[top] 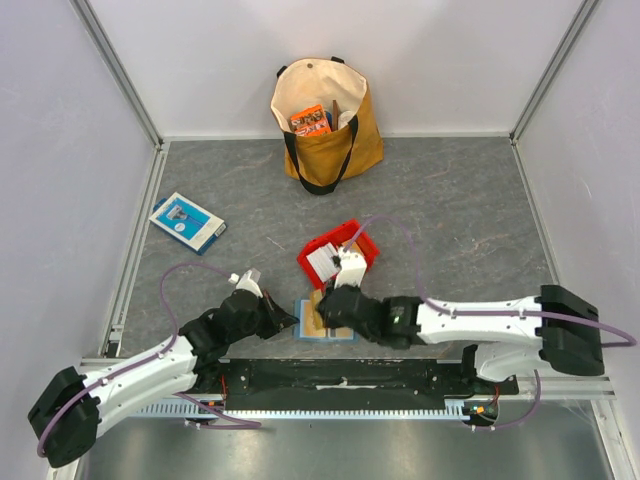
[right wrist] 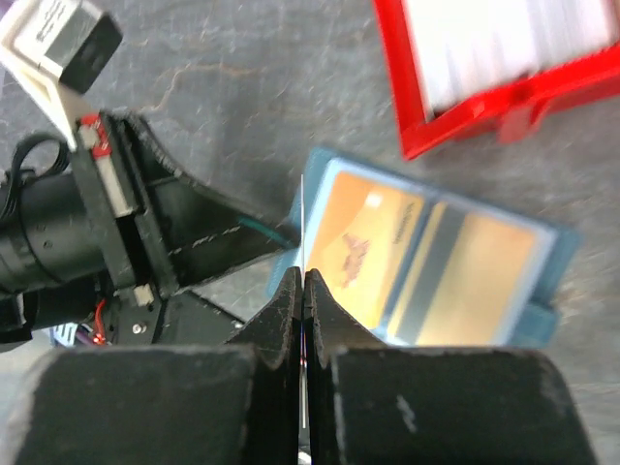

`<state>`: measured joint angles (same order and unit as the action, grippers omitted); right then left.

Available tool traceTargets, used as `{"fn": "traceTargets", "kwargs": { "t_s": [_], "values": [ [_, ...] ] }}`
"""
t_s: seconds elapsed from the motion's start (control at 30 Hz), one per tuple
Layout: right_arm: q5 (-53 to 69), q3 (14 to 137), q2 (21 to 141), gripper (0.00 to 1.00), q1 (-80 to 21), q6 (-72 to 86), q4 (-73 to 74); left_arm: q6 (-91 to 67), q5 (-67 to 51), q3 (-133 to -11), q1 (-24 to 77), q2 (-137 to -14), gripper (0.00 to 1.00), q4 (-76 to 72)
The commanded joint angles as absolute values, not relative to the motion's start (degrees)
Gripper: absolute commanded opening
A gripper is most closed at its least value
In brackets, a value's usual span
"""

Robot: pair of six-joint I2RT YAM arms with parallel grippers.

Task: Put the credit cards into the card holder
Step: Turn over the card slot in the card holder.

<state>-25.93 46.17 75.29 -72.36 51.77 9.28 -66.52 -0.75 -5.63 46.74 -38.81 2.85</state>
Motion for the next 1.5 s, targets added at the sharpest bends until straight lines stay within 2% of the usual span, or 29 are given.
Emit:
{"fn": "traceTargets", "kwargs": {
  "t_s": [0.0, 0.3, 0.8, 1.47],
  "values": [
    [-44.0, 47.8, 80.1, 0.0, -80.1, 65.3, 4.9, -66.2, -2.2, -6.9, 46.9, -37.4, 0.02, 1.5],
    [-49.9, 51.4, 88.1, 0.0, -82.4, 68.6, 6.0, -67.1, -2.5, -6.2, 46.9, -35.0, 0.02, 2.0],
    [-48.7, 53.9, 92.5, 0.0, -82.2, 66.5, 4.7, -67.0, -2.7, -6.4, 46.8, -35.1, 0.02, 2.2],
    [-50.0, 52.8, 91.2, 0.0, -82.1, 66.4, 13.4, -66.9, -2.4, -6.4, 46.8, -35.3, 0.02, 2.3]
  ]
}}
